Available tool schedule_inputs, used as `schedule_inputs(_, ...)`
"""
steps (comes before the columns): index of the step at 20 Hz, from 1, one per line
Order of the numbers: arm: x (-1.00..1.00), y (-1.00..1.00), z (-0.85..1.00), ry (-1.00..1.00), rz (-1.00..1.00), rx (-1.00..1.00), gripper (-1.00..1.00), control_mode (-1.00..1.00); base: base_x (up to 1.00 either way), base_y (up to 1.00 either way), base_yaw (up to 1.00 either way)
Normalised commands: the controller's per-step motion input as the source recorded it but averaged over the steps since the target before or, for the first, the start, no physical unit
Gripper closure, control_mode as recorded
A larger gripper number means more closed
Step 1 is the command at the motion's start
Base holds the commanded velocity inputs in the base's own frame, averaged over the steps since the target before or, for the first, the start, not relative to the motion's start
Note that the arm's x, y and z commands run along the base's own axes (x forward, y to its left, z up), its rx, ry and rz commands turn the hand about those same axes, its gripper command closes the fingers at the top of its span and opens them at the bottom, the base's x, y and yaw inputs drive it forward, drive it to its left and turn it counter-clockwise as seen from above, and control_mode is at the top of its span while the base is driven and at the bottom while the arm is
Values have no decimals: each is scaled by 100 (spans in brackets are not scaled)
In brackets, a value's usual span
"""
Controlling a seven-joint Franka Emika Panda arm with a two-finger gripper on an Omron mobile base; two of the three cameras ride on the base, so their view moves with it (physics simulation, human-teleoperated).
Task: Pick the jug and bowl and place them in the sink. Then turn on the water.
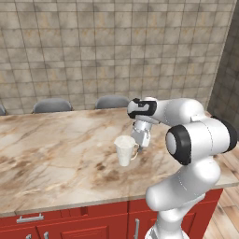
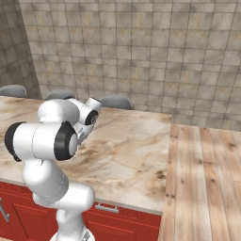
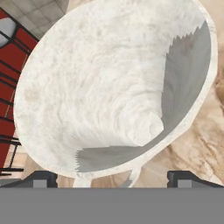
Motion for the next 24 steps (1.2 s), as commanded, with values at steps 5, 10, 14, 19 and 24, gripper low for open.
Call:
schedule_inputs(5,0,0,0,0,0,0,-100,-100,0,0,0)
schedule_inputs(10,0,0,0,0,0,0,-100,-100,0,0,0)
schedule_inputs(14,0,0,0,0,0,0,100,-100,0,0,0)
schedule_inputs(19,0,0,0,0,0,0,100,-100,0,0,0)
schedule_inputs(24,0,0,0,0,0,0,100,-100,0,0,0)
